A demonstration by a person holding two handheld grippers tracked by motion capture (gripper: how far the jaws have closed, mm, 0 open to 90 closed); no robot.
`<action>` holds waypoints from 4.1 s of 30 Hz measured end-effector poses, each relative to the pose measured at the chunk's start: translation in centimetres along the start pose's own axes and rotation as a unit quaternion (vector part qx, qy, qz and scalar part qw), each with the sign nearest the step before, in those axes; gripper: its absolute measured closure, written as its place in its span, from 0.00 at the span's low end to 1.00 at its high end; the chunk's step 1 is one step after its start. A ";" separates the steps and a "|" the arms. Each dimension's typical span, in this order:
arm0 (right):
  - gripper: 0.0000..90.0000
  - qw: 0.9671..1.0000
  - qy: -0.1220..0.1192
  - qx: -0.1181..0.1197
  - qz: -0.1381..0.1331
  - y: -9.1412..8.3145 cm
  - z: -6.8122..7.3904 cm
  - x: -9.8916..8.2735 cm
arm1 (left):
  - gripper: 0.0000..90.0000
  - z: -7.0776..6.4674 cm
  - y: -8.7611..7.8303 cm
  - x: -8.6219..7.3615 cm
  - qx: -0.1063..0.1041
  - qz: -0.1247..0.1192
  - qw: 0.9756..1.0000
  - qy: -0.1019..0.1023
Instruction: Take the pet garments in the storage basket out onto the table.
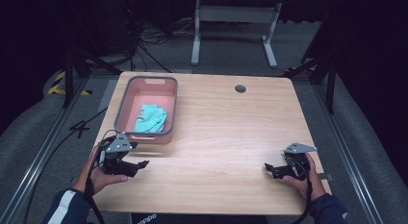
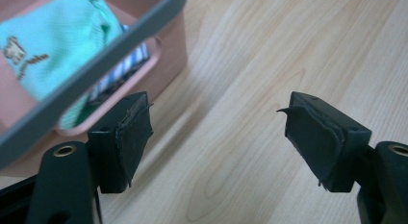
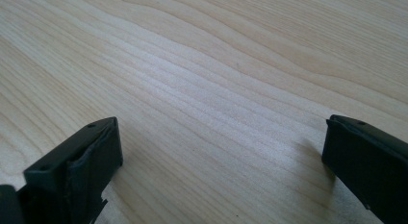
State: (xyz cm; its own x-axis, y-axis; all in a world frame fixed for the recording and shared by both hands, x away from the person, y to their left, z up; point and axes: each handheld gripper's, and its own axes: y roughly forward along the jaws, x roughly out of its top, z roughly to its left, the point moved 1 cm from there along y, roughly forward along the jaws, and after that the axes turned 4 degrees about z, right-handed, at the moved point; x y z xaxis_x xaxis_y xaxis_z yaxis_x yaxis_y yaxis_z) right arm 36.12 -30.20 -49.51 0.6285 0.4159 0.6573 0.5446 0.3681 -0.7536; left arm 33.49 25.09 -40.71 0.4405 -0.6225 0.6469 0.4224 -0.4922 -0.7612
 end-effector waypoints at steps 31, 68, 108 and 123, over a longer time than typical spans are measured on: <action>0.01 1.000 0.000 0.000 0.000 0.0 0.0 0.0 | 0.18 8.6 3.5 7.5 0.064 0.030 0.996 -0.063; 0.01 1.000 -0.001 0.001 0.000 0.0 0.0 0.0 | 0.11 14.2 13.4 9.2 0.099 0.239 0.954 -0.151; 0.01 1.000 -0.002 0.001 0.000 0.0 0.0 0.0 | 0.75 12.7 9.4 11.4 0.041 0.137 0.982 -0.127; 0.01 1.000 -0.001 0.001 0.000 0.0 0.0 0.0 | 0.75 10.8 4.4 11.1 0.048 -0.014 0.991 -0.122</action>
State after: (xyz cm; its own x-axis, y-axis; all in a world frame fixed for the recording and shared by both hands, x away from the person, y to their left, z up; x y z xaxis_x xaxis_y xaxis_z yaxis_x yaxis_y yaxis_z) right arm 36.15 -30.20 -49.52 0.6269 0.4181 0.6574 0.5437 0.3696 -0.7535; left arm 48.83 22.59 -36.42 0.6009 -0.4376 0.6689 0.5054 -0.4403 -0.7421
